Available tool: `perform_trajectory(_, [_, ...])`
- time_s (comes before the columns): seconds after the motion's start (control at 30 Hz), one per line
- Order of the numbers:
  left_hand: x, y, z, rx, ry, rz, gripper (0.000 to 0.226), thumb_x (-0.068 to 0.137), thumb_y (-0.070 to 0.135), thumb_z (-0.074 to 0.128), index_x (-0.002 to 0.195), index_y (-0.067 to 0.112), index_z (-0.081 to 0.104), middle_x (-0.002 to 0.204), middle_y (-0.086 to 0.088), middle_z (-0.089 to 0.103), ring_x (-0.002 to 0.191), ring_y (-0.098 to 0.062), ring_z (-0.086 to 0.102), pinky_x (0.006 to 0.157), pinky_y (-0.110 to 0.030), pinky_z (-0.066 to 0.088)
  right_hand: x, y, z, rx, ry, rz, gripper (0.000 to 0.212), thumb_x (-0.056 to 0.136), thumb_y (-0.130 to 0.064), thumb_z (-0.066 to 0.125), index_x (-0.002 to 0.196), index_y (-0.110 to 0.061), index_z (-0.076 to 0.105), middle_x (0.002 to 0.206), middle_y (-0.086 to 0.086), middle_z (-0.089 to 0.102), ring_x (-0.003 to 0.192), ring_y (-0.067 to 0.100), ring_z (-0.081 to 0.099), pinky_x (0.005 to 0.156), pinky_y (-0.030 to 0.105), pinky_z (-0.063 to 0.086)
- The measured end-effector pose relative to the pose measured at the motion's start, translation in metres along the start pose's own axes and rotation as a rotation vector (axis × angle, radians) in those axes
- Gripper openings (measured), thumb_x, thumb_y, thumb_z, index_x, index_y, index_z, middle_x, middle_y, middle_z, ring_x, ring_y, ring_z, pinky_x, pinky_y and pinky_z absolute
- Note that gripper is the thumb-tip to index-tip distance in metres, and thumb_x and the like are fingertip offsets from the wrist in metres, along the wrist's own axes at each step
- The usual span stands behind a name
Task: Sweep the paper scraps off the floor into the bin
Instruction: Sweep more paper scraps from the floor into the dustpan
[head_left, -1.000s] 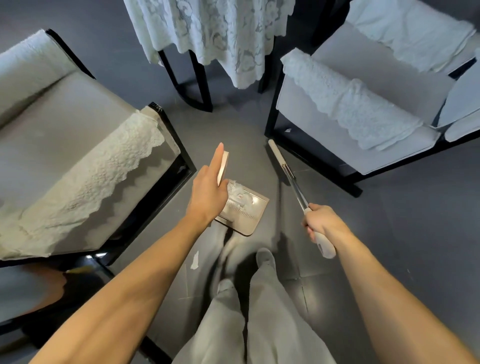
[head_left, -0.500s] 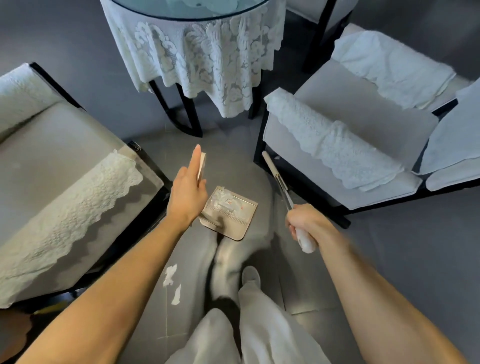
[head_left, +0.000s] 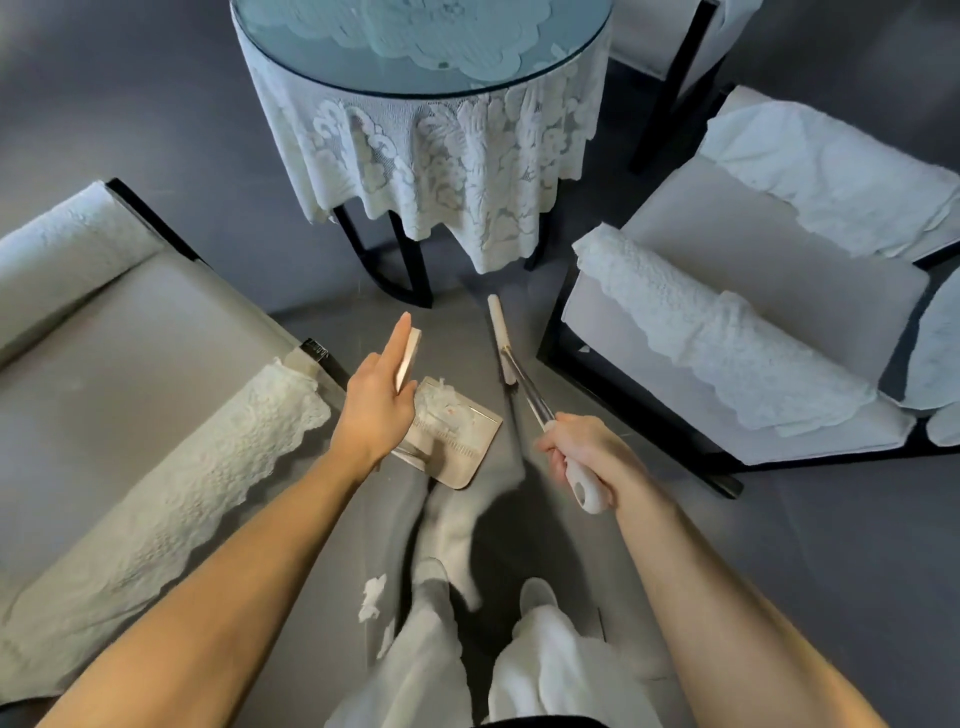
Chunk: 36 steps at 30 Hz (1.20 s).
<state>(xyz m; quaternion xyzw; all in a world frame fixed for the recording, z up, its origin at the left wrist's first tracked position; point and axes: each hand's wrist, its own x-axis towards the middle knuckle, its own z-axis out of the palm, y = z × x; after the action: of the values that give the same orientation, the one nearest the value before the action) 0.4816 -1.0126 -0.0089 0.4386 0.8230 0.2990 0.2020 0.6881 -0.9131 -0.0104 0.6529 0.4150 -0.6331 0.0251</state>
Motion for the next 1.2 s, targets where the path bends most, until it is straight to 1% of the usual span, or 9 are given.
perform_trajectory(0.13, [0.036,-0.017,-0.018,-0.011,0.001,0.037,0.080,0.091,0.006,0.057,0.151,0.032,0.011,0.096,-0.007,0.050,0.088,-0.017,0.043,0.078,-0.021,0.027,0.008,-0.029,0.033,0.179,-0.002,-0.028,0.059,0.092,-0.002,0.054,0.145,-0.024,0.039,0.064,0.004,0.048,0.048,0.008,0.040,0.038,0.018,0.035])
perform_trajectory(0.3, [0.094,-0.021,-0.027,-0.021,-0.054,0.079,0.079,0.093,0.009,0.055,0.151,0.036,0.010,0.101,-0.004,0.049,0.090,-0.014,0.043,0.081,-0.019,0.028,0.026,-0.085,0.058,0.217,0.038,-0.084,0.064,0.094,-0.004,0.054,0.150,-0.026,0.031,0.067,0.006,0.051,0.047,0.009,0.041,0.040,0.019,0.037])
perform_trajectory(0.47, [0.183,-0.012,-0.024,-0.045,-0.145,0.134,0.080,0.094,0.008,0.053,0.149,0.040,0.006,0.105,-0.004,0.049,0.093,-0.014,0.044,0.084,-0.019,0.029,0.062,-0.154,0.066,0.204,0.114,-0.163,0.035,0.092,-0.001,0.051,0.126,-0.009,0.051,0.060,0.009,0.048,0.044,0.013,0.043,0.043,0.025,0.037])
perform_trajectory(0.57, [0.238,-0.010,-0.024,-0.057,-0.213,0.167,0.081,0.092,0.005,0.054,0.149,0.038,0.007,0.110,-0.010,0.054,0.100,-0.021,0.049,0.087,-0.021,0.031,0.089,-0.190,0.069,0.250,0.160,-0.144,0.018,0.092,0.001,0.048,0.106,-0.009,0.055,0.052,0.005,0.043,0.034,0.011,0.040,0.035,0.020,0.033])
perform_trajectory(0.73, [0.303,0.000,-0.030,-0.130,-0.308,0.294,0.085,0.086,-0.007,0.053,0.150,0.032,0.012,0.130,0.004,0.052,0.114,-0.018,0.050,0.103,-0.014,0.030,0.119,-0.239,0.070,0.243,0.183,-0.084,0.019,0.091,-0.005,0.054,0.082,-0.022,0.055,0.056,0.005,0.049,0.045,0.014,0.044,0.049,0.027,0.039])
perform_trajectory(0.87, [0.351,0.003,-0.028,-0.119,-0.389,0.379,0.089,0.087,-0.008,0.051,0.145,0.042,0.006,0.137,0.010,0.048,0.121,-0.020,0.049,0.111,-0.031,0.033,0.135,-0.271,0.072,0.230,0.193,-0.039,0.017,0.092,-0.006,0.050,0.081,-0.019,0.054,0.057,0.003,0.052,0.048,0.012,0.048,0.053,0.027,0.041])
perform_trajectory(1.03, [0.420,-0.003,-0.024,-0.002,-0.572,0.467,0.084,0.093,-0.001,0.048,0.145,0.050,0.006,0.137,0.007,0.046,0.121,-0.013,0.045,0.098,0.001,0.020,0.152,-0.295,0.082,0.263,0.233,0.040,0.010,0.092,-0.003,0.052,0.090,-0.012,0.052,0.054,0.003,0.048,0.034,0.008,0.045,0.039,0.020,0.036])
perform_trajectory(1.13, [0.464,-0.019,-0.028,-0.031,-0.665,0.602,0.097,0.091,-0.003,0.052,0.138,0.064,0.002,0.144,0.003,0.044,0.125,-0.023,0.049,0.105,-0.013,0.030,0.165,-0.312,0.112,0.209,0.280,0.083,0.021,0.091,-0.002,0.047,0.074,-0.014,0.049,0.049,0.002,0.052,0.031,0.008,0.047,0.037,0.017,0.037])
perform_trajectory(1.2, [0.491,-0.034,-0.033,0.005,-0.680,0.782,0.098,0.088,-0.004,0.057,0.143,0.055,0.002,0.141,0.004,0.049,0.117,-0.027,0.055,0.099,-0.013,0.034,0.169,-0.322,0.141,0.266,0.290,0.153,0.015,0.090,0.001,0.048,0.084,-0.013,0.050,0.051,0.004,0.047,0.034,0.012,0.043,0.036,0.018,0.034])
